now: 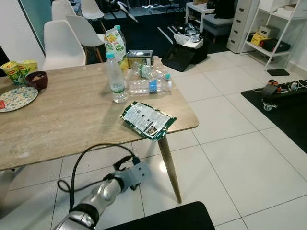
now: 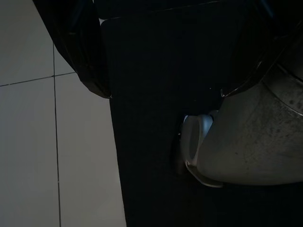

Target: Restocking fridge

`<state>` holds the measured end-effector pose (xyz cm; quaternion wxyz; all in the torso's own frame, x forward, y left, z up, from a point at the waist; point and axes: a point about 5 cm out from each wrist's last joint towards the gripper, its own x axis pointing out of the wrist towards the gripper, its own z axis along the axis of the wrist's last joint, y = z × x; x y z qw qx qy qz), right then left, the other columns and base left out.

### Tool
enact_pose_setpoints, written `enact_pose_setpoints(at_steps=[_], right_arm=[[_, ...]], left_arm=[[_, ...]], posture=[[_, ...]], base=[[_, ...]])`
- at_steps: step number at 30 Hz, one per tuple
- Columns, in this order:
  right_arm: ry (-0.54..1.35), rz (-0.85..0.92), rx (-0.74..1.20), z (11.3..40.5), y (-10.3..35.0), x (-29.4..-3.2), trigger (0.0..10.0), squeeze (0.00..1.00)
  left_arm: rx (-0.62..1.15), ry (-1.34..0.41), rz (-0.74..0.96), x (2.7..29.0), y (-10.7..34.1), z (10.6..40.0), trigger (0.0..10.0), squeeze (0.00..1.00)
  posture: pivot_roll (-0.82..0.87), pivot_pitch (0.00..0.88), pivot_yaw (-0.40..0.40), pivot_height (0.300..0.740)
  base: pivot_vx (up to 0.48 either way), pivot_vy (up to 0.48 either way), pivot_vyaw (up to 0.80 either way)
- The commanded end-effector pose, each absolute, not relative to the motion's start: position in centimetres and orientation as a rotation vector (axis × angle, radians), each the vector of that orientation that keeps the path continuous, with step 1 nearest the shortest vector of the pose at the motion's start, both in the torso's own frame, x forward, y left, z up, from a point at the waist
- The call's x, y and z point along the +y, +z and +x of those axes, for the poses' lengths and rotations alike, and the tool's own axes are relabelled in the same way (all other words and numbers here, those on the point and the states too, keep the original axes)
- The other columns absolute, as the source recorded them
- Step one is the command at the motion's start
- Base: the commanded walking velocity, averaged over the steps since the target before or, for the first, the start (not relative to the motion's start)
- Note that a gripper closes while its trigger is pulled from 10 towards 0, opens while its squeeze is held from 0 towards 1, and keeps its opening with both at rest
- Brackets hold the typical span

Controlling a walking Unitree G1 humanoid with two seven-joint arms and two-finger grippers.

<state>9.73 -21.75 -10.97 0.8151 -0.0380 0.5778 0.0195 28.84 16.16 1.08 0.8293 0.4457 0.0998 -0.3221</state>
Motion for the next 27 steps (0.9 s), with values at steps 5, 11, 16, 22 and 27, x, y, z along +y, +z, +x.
enact_pose_setpoints(at_steps=[5,11,16,22,27], right_arm=[[0.062,-0.059,1.246,9.3,-11.2,-21.1,10.0,0.00],[0.064,-0.062,1.246,9.4,-11.2,-21.1,10.0,0.00],[0.063,-0.066,1.247,9.4,-11.1,-21.3,10.0,0.00],[0.063,-0.068,1.248,9.4,-11.1,-21.3,10.0,0.00],[0.064,-0.068,1.249,9.4,-11.1,-21.3,10.0,0.00]], left_arm=[[0.093,-0.832,1.092,15.0,2.4,29.5,10.0,0.00],[-0.047,-1.069,1.122,12.5,3.9,29.2,10.0,0.00],[-0.109,-1.179,1.040,11.5,5.8,29.1,10.0,0.00],[-0.209,-1.240,1.052,10.9,9.0,29.4,10.0,0.00],[-0.237,-1.221,1.122,11.9,11.5,30.3,10.0,0.00]], posture=[[0.03,0.000,0.019,0.740],[0.02,0.000,0.016,0.740],[0.02,0.000,0.017,0.740],[0.03,0.000,0.017,0.740],[0.03,0.000,0.017,0.740]], base=[[0.000,0.000,0.00],[0.000,0.000,0.00],[0.000,0.000,0.00],[0.000,0.000,0.00],[0.000,0.000,0.00]])
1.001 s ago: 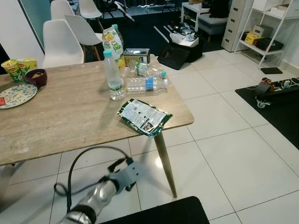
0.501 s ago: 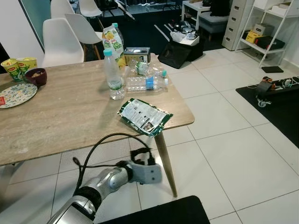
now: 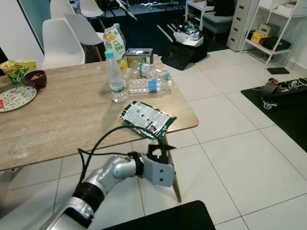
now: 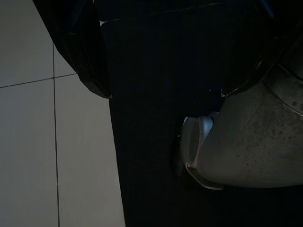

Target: Restocking fridge

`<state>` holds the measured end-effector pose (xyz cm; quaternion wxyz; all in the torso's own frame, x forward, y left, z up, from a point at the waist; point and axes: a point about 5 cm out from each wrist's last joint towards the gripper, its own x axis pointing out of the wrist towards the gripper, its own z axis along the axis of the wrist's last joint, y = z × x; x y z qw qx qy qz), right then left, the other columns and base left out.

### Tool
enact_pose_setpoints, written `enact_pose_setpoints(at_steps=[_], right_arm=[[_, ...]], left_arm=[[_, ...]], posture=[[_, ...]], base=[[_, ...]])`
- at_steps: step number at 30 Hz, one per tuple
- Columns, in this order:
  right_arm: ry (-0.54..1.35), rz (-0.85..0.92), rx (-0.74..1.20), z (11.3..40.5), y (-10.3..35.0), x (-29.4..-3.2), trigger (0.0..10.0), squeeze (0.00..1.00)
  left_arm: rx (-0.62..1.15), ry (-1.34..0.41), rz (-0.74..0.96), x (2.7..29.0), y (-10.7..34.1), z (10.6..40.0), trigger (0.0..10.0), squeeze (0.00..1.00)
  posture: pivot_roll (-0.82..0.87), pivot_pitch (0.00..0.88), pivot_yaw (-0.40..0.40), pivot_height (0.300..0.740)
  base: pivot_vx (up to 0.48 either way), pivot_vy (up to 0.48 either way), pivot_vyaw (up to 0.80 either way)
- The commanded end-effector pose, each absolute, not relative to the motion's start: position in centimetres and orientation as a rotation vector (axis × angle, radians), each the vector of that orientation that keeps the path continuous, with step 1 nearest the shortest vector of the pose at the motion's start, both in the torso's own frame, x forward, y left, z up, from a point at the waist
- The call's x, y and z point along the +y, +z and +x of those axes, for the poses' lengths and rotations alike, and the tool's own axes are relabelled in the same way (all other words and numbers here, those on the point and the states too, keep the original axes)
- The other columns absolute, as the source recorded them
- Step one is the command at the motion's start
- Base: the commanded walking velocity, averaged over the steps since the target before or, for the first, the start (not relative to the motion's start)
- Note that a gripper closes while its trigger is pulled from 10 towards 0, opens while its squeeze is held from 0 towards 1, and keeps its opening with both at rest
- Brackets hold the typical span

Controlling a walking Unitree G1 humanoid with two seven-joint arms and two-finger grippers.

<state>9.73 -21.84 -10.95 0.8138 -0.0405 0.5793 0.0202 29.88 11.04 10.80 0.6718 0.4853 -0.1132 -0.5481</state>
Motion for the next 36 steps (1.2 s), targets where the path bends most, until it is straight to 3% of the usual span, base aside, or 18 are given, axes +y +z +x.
enact_pose_setpoints(at_steps=[1,3,7,11,17,31,36], right_arm=[[0.064,-0.068,1.249,9.4,-11.1,-21.3,10.0,0.00],[0.064,-0.067,1.249,9.4,-11.1,-21.3,10.0,0.00],[0.063,-0.066,1.247,9.4,-11.1,-21.2,10.0,0.00],[0.060,-0.067,1.249,9.4,-11.1,-21.3,10.0,0.00],[0.059,-0.067,1.252,9.2,-11.2,-21.4,10.0,0.00],[0.055,-0.069,1.261,8.5,-11.2,-21.8,10.0,0.00],[0.065,-0.081,1.295,6.9,-11.4,-22.1,10.0,0.00]], left_arm=[[-0.237,-1.221,1.122,11.9,11.5,30.3,10.0,0.00],[-0.232,-1.211,1.145,12.5,12.0,30.6,10.0,0.00],[-0.075,-1.143,1.290,17.2,12.4,31.7,10.0,0.00],[0.018,-1.065,1.363,19.8,12.6,32.4,10.0,0.00],[0.075,-0.945,1.446,22.2,13.5,33.3,10.0,0.00],[-0.001,-0.787,1.580,22.8,15.8,35.4,10.0,0.00],[0.012,-0.772,1.639,23.0,16.2,35.9,10.0,0.00]], posture=[[0.03,0.000,0.017,0.740],[0.03,0.000,0.016,0.740],[0.03,0.000,0.021,0.740],[0.02,0.000,0.022,0.740],[0.02,0.000,0.024,0.740],[-0.01,0.000,0.019,0.740],[-0.02,0.000,0.008,0.740]], base=[[0.000,0.000,0.00],[0.000,0.000,0.00],[0.000,0.000,0.00],[0.000,0.000,0.00],[0.000,0.000,0.00],[0.000,0.000,0.00],[0.000,0.000,0.00]])
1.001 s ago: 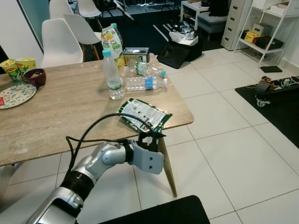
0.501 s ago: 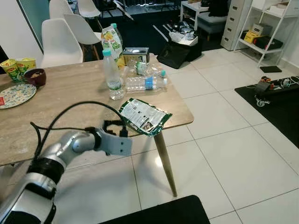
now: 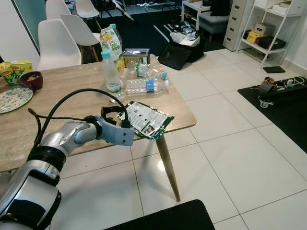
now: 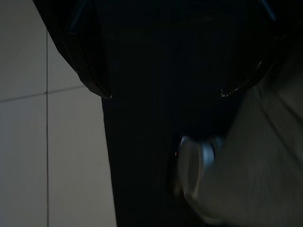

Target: Restocking fridge

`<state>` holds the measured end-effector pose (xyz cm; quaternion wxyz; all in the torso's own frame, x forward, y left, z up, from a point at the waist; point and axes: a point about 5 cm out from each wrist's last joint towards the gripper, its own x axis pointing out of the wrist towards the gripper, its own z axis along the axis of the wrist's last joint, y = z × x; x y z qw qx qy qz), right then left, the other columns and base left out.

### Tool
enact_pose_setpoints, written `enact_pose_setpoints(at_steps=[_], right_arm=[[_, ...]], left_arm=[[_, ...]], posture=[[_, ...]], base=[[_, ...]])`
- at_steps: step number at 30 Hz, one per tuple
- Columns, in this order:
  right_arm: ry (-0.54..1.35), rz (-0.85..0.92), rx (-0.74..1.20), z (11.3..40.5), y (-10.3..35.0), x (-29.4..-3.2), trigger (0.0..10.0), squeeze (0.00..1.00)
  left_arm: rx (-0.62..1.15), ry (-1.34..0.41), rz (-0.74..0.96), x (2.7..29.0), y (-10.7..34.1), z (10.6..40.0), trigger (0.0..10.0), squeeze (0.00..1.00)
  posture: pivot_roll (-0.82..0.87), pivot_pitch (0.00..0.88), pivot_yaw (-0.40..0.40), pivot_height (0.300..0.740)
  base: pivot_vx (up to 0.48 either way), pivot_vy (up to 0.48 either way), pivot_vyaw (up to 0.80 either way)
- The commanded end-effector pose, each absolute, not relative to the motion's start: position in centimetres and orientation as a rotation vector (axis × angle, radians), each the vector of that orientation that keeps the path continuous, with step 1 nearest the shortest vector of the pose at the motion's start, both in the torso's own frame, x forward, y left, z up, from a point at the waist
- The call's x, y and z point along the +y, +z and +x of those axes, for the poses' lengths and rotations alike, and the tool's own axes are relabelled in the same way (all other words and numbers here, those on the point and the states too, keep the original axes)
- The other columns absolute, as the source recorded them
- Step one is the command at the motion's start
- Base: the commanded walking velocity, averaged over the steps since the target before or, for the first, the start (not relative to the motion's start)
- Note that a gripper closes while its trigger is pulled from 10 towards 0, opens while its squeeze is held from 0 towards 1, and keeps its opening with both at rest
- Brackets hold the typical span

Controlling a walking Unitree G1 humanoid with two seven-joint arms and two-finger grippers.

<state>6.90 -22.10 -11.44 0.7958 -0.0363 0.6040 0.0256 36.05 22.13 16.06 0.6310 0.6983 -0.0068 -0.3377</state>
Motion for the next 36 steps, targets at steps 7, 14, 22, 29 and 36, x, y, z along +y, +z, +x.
enact_pose_setpoints(at_steps=[7,14,22,29,36], right_arm=[[0.070,-0.090,1.318,5.6,-11.5,-22.6,10.0,0.00],[0.055,-0.089,1.316,5.0,-11.4,-23.2,10.0,0.00],[0.064,-0.107,1.317,4.6,-11.3,-23.8,10.0,0.00],[0.060,-0.115,1.310,4.7,-11.1,-24.2,10.0,0.00],[0.059,-0.119,1.306,4.7,-11.1,-24.5,10.0,0.00]], left_arm=[[0.025,-0.781,1.704,23.5,16.0,36.0,10.0,0.00],[0.052,-0.760,1.791,23.8,15.4,36.3,10.0,0.00],[0.024,-0.614,1.779,24.1,15.0,36.8,10.0,0.00],[-0.032,-0.535,1.639,23.1,14.4,36.9,10.0,0.00],[-0.015,-0.551,1.592,22.4,12.9,36.5,10.0,0.00]], posture=[[-0.04,0.000,0.011,0.740],[-0.06,0.000,0.015,0.740],[-0.08,0.000,0.007,0.740],[-0.09,0.000,0.002,0.740],[-0.11,0.000,0.007,0.740]], base=[[0.000,0.000,0.00],[0.000,0.000,0.00],[0.000,0.000,0.00],[0.000,0.000,0.00],[0.000,0.000,0.00]])
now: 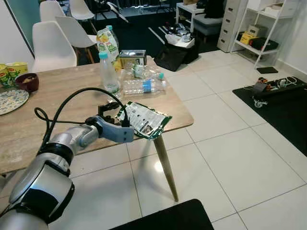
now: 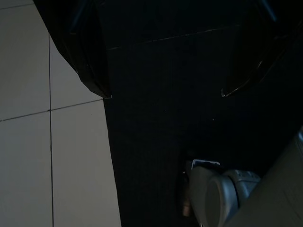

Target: Restocking fridge

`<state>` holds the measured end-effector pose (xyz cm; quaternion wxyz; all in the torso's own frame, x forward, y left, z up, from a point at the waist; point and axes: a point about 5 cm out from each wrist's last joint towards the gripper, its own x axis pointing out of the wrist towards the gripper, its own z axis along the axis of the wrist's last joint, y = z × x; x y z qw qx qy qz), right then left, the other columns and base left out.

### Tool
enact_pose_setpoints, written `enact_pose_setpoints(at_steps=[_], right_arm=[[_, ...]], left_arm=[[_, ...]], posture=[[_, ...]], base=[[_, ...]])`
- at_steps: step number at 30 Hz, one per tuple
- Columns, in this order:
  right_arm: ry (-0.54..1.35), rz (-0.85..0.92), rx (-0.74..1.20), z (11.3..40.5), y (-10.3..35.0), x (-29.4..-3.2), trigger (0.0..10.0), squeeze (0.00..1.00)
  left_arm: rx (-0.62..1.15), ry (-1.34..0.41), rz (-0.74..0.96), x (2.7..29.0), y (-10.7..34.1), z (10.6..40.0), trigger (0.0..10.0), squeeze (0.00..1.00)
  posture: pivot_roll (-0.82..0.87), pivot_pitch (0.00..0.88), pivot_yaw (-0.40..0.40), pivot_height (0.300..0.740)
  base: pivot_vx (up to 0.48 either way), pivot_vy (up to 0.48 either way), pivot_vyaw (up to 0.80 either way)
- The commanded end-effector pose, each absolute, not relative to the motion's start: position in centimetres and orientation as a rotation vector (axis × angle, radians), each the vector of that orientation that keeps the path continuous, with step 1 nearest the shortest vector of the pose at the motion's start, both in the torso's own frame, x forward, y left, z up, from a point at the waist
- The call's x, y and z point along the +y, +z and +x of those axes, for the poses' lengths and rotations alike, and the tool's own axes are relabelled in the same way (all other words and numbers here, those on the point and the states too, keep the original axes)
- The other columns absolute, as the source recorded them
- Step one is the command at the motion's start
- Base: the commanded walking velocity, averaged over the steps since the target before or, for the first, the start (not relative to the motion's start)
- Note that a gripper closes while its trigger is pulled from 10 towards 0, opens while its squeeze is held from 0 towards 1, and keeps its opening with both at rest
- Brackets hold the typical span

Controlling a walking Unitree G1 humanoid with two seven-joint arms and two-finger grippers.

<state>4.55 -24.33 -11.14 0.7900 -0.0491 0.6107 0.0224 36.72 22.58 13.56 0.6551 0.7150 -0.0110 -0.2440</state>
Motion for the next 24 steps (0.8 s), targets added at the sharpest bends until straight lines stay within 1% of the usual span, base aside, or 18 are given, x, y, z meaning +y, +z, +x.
enact_pose_setpoints(at_steps=[1,10,13,18,21,24], right_arm=[[0.059,-0.119,1.306,4.6,-11.1,-24.5,10.0,0.00],[0.058,-0.114,1.312,4.2,-11.1,-24.5,10.0,0.00],[0.063,-0.115,1.320,3.7,-11.1,-24.5,10.0,0.00],[0.064,-0.118,1.326,3.2,-11.1,-24.7,10.0,0.00],[0.064,-0.125,1.334,2.3,-11.0,-25.2,10.0,0.00],[0.065,-0.129,1.338,1.7,-10.9,-25.4,10.0,0.00]], left_arm=[[-0.014,-0.551,1.591,22.4,12.7,36.5,10.0,0.00],[0.003,-0.557,1.593,22.3,12.2,36.3,10.0,0.00],[-0.003,-0.529,1.627,22.5,12.4,36.5,10.0,0.00],[-0.016,-0.526,1.638,22.5,12.4,36.5,10.0,0.00],[-0.049,-0.523,1.649,22.2,12.6,36.6,10.0,0.00],[-0.065,-0.517,1.651,22.1,12.9,36.7,10.0,0.00]], posture=[[-0.11,0.000,0.007,0.740],[-0.12,0.000,0.009,0.740],[-0.12,0.000,0.006,0.740],[-0.14,0.000,0.000,0.740],[-0.15,0.035,-0.010,0.740],[-0.16,0.040,-0.012,0.740]], base=[[0.000,0.000,0.00],[0.000,0.000,0.00],[0.000,0.000,0.00],[0.000,0.000,0.00],[0.000,0.000,0.00],[0.000,0.000,0.00]])
